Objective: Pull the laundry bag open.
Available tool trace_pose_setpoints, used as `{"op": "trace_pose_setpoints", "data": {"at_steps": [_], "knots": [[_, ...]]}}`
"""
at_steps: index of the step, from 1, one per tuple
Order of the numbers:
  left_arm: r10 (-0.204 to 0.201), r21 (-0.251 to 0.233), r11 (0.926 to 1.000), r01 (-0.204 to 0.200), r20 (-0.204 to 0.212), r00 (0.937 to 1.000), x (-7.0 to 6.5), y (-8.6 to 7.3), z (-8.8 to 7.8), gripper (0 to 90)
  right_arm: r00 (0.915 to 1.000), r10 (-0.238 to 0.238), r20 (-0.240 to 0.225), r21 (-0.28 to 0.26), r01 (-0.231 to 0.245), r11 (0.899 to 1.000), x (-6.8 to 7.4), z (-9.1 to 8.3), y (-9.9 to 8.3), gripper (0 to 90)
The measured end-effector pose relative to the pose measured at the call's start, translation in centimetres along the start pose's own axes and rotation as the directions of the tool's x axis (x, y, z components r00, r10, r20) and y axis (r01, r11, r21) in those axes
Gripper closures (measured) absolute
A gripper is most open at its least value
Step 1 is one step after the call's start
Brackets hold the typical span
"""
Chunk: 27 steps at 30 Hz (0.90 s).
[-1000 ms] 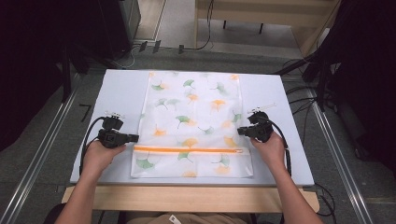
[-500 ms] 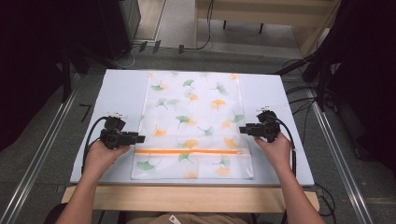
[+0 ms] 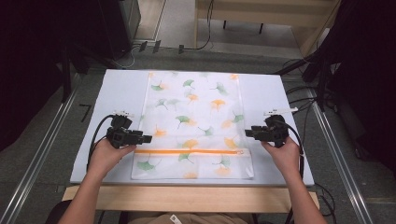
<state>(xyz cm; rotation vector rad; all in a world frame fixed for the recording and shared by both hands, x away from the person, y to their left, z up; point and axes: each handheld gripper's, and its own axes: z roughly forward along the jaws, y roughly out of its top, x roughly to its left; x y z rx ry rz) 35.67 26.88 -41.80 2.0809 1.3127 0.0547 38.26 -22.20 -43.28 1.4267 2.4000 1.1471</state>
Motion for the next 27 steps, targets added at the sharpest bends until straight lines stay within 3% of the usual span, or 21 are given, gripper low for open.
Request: {"op": "trace_pose_setpoints", "data": {"at_steps": [7, 13, 27], "knots": [[0.051, 0.015, 0.9986, -0.052, 0.041, 0.9978, -1.1, 1.0, 1.1, 42.2, 0.9997, 0.023, 0.004, 0.003, -0.023, 1.0, 0.4, -0.3, -0.9, 59.0], [0.072, 0.007, 0.9973, -0.073, 0.068, 0.9951, -1.9, 1.4, 1.5, 40.7, 0.9997, 0.02, 0.012, 0.013, -0.02, 1.0, 0.6, -0.3, -1.4, 59.2], [0.142, 0.015, 0.9894, -0.144, 0.11, 0.9837, -4.1, 2.6, 2.9, 39.9, 0.9998, 0.012, 0.014, 0.047, -0.013, 0.999, 1.3, -0.5, -2.4, 61.8]]}}
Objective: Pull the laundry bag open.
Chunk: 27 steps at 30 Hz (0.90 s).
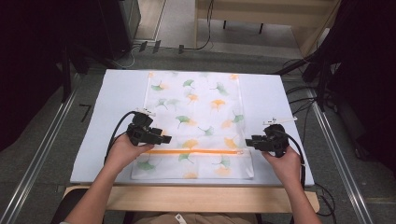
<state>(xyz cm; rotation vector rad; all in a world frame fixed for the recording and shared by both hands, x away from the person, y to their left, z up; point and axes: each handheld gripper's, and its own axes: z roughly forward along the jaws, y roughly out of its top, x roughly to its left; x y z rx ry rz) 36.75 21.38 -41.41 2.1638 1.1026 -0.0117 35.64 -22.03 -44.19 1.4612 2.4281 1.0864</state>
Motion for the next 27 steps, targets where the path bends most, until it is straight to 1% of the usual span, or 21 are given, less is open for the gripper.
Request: {"op": "trace_pose_setpoints", "data": {"at_steps": [3, 4, 6, 7, 8, 9, 10, 11, 12, 13, 16, 18, 21, 22, 23, 24, 27], "knots": [[0.01, 0.002, 0.9999, -0.01, 0.006, 0.9999, -0.3, 0.2, 0.3, 39.8, 1.0, -0.004, 0.005, 0.007, 0.004, 1.0, 0.0, -0.2, -0.4, 62.0], [0.016, 0.01, 0.9998, -0.016, 0.011, 0.9998, -0.6, 0.4, 0.6, 39.8, 1.0, 0.004, 0.0, 0.006, -0.004, 1.0, 0.1, -0.3, -0.5, 62.0], [0.021, 0.012, 0.9997, -0.021, 0.011, 0.9997, -0.8, 0.6, 0.7, 39.4, 1.0, 0.0, 0.002, 0.004, 0.0, 1.0, 0.1, -0.3, -0.8, 61.0], [0.032, 0.008, 0.9994, -0.033, 0.022, 0.9992, -1.1, 0.8, 1.0, 39.3, 1.0, -0.005, 0.001, 0.005, 0.005, 1.0, 0.0, -0.3, -1.0, 60.0], [0.032, 0.008, 0.9994, -0.033, 0.022, 0.9992, -1.1, 0.8, 1.0, 39.3, 1.0, -0.001, -0.003, 0.008, 0.001, 1.0, 0.0, -0.3, -1.1, 59.9], [0.031, 0.008, 0.9995, -0.031, 0.033, 0.999, -1.2, 0.9, 1.0, 39.3, 1.0, -0.001, -0.003, 0.008, 0.001, 1.0, 0.0, -0.3, -1.1, 59.9], [0.036, 0.007, 0.9993, -0.036, 0.045, 0.9983, -1.5, 1.2, 1.2, 39.3, 0.9999, -0.008, -0.008, 0.02, 0.008, 1.0, 0.1, -0.2, -1.4, 59.4], [0.036, 0.007, 0.9993, -0.036, 0.045, 0.9983, -1.5, 1.2, 1.2, 39.3, 0.9999, -0.008, -0.008, 0.02, 0.008, 1.0, 0.1, -0.2, -1.4, 59.4], [0.037, 0.006, 0.9993, -0.037, 0.049, 0.9981, -1.6, 1.2, 1.3, 39.3, 0.9997, -0.014, -0.021, 0.026, 0.015, 1.0, 0.1, -0.2, -1.6, 58.8], [0.046, 0.012, 0.9988, -0.047, 0.054, 0.9975, -2.0, 1.4, 1.6, 39.3, 0.9996, -0.02, -0.021, 0.03, 0.021, 0.999, 0.2, -0.3, -1.7, 59.1], [0.054, 0.017, 0.9983, -0.055, 0.061, 0.9966, -2.3, 1.6, 1.9, 39.3, 0.9994, -0.025, -0.023, 0.035, 0.026, 0.999, 0.2, -0.3, -1.9, 59.6], [0.07, 0.026, 0.9971, -0.071, 0.065, 0.9955, -2.7, 1.8, 2.2, 39.4, 0.9995, -0.026, -0.017, 0.041, 0.027, 0.999, 0.2, -0.4, -2.1, 59.6], [0.075, 0.025, 0.9968, -0.076, 0.066, 0.995, -2.9, 1.9, 2.3, 39.4, 0.9996, -0.028, -0.011, 0.05, 0.028, 0.998, 0.3, -0.3, -2.3, 59.8], [0.077, 0.025, 0.9965, -0.079, 0.073, 0.9943, -3.0, 1.9, 2.4, 39.4, 0.9993, -0.038, -0.007, 0.065, 0.038, 0.997, 0.4, -0.2, -2.4, 60.5], [0.081, 0.025, 0.9962, -0.083, 0.073, 0.9941, -3.1, 2.0, 2.5, 39.4, 0.9993, -0.038, -0.007, 0.065, 0.038, 0.997, 0.4, -0.2, -2.4, 60.5], [0.083, 0.023, 0.9961, -0.085, 0.08, 0.9933, -3.3, 2.1, 2.6, 39.4, 0.9988, -0.047, -0.011, 0.079, 0.048, 0.996, 0.6, -0.1, -2.6, 62.8], [0.086, 0.024, 0.9958, -0.088, 0.084, 0.9927, -3.5, 2.1, 2.8, 39.4, 0.9985, -0.054, -0.01, 0.085, 0.054, 0.995, 0.7, 0.0, -2.6, 63.1]]}}
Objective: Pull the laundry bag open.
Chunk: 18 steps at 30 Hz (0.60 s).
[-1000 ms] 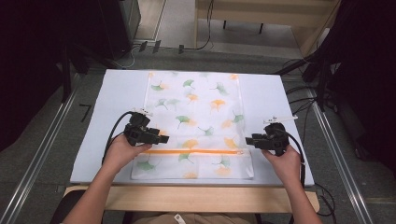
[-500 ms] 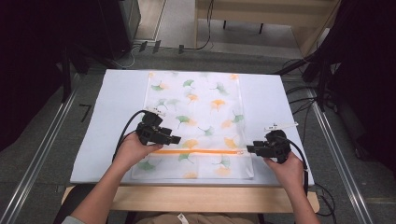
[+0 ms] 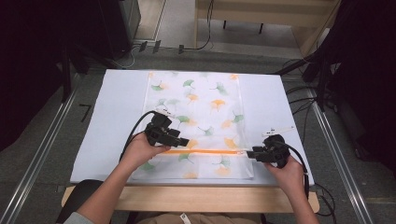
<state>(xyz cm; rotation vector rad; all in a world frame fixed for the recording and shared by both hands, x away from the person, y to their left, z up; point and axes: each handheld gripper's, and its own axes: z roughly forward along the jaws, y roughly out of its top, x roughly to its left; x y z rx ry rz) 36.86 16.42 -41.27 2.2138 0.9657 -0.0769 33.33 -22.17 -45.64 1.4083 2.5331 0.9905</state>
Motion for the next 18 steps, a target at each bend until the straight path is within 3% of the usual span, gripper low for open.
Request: {"op": "trace_pose_setpoints", "data": {"at_steps": [6, 7, 11, 15, 18], "knots": [[-0.001, 0.0, 1.0, 0.001, 0.012, 0.9999, -0.4, 0.2, 0.8, 40.0, 0.9988, -0.037, 0.033, 0.034, 0.036, 0.999, 0.4, 0.8, -0.2, 62.5], [-0.001, 0.01, 1.0, 0.001, 0.008, 1.0, -0.6, 0.3, 1.2, 41.9, 0.9975, -0.062, 0.034, 0.03, 0.061, 0.998, 0.6, 0.9, -0.2, 62.9], [0.013, -0.008, 0.9999, -0.013, 0.025, 0.9996, -1.0, 0.3, 1.5, 47.0, 0.9965, -0.072, 0.043, 0.033, 0.071, 0.997, 1.0, 1.2, -0.1, 58.9], [0.059, -0.043, 0.9975, -0.057, 0.054, 0.9968, -1.7, 0.4, 1.7, 54.7, 0.9954, -0.074, 0.061, 0.037, 0.072, 0.997, 1.2, 1.3, 0.0, 60.2], [0.065, -0.038, 0.9972, -0.064, 0.042, 0.997, -1.9, 0.4, 1.9, 57.5, 0.9954, -0.065, 0.071, 0.044, 0.061, 0.997, 1.3, 1.4, 0.1, 60.7]]}}
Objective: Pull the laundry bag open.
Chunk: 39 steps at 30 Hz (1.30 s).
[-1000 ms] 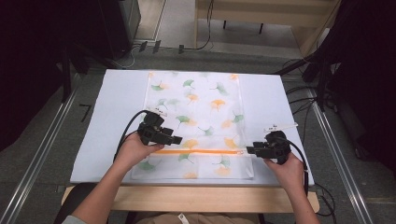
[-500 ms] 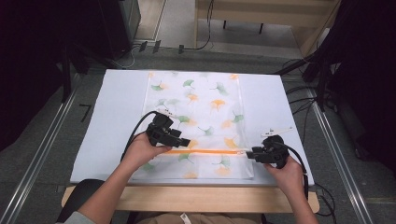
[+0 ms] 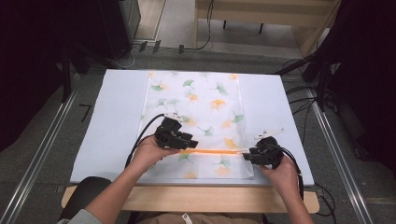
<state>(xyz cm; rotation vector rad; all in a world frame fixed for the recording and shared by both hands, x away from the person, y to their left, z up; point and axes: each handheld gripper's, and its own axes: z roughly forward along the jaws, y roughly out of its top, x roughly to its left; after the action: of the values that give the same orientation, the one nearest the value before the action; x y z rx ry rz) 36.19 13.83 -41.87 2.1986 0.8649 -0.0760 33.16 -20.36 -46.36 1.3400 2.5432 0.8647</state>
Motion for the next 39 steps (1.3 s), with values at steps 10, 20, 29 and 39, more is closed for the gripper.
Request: {"op": "trace_pose_setpoints", "data": {"at_steps": [10, 20, 29, 39], "knots": [[-0.042, 0.03, 0.9987, 0.042, 0.006, 0.9991, 0.0, 0.3, 0.7, 51.5, 0.9982, 0.003, 0.059, 0.006, -0.004, 1.0, 0.5, 0.2, 0.2, 66.7], [-0.041, 0.028, 0.9989, 0.038, 0.083, 0.9957, -0.4, 0.3, 1.0, 62.4, 0.9952, 0.006, 0.098, -0.001, -0.006, 1.0, 1.2, 0.3, 0.4, 80.0], [0.032, 0.045, 0.9983, -0.039, 0.135, 0.9903, -1.4, 0.1, 2.2, 61.1, 0.9989, 0.039, 0.027, 0.012, -0.039, 0.999, 0.5, 0.2, 0.7, 84.9], [0.061, 0.032, 0.9974, -0.065, 0.122, 0.9906, -1.9, 0.1, 2.7, 60.4, 0.9981, 0.055, -0.027, -0.046, -0.056, 0.997, 0.0, -1.1, 0.8, 84.9]]}}
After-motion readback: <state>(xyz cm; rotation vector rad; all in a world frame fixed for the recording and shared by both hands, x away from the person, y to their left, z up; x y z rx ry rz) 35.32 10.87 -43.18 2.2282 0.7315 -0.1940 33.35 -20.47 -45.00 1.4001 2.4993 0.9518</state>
